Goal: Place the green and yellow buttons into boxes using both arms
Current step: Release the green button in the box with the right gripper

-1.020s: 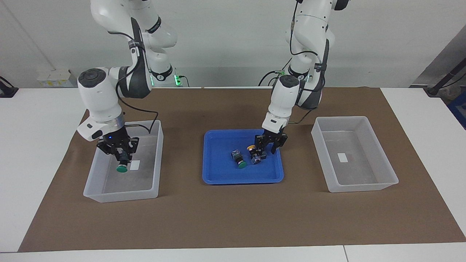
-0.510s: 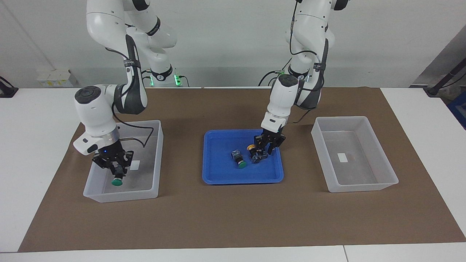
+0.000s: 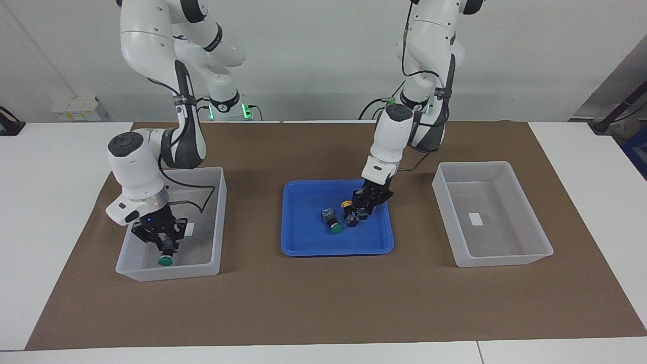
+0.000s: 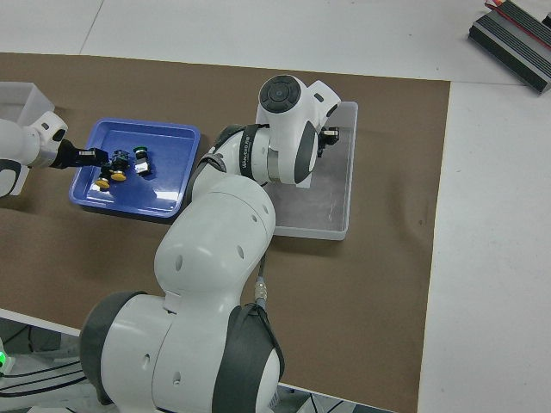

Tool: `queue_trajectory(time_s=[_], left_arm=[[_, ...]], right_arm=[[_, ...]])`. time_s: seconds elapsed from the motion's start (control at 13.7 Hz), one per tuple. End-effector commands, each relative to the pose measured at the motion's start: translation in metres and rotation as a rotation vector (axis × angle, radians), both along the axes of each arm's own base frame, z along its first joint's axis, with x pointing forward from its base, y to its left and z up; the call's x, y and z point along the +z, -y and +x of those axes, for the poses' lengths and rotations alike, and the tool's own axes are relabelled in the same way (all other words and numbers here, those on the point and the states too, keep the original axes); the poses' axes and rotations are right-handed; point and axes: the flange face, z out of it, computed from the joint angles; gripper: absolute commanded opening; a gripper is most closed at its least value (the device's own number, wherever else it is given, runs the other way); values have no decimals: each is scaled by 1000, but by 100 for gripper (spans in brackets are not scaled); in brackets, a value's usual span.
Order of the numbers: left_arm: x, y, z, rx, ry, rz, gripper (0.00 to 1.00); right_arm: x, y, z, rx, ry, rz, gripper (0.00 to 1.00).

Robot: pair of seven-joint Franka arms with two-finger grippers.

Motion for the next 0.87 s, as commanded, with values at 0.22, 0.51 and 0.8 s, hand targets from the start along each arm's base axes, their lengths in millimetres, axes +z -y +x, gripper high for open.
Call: queue_trajectory(time_s=[0.22, 0.51, 0.8], left_arm=[[6, 3, 6, 2, -39, 21, 57], [6, 3, 6, -1, -39, 21, 73], [4, 10, -1, -15, -44, 24, 72]], right_arm=[[3, -1, 7, 21, 24, 10, 84], [34, -9, 3, 11, 41, 12, 94], [90, -39, -14, -64, 0, 43, 100]])
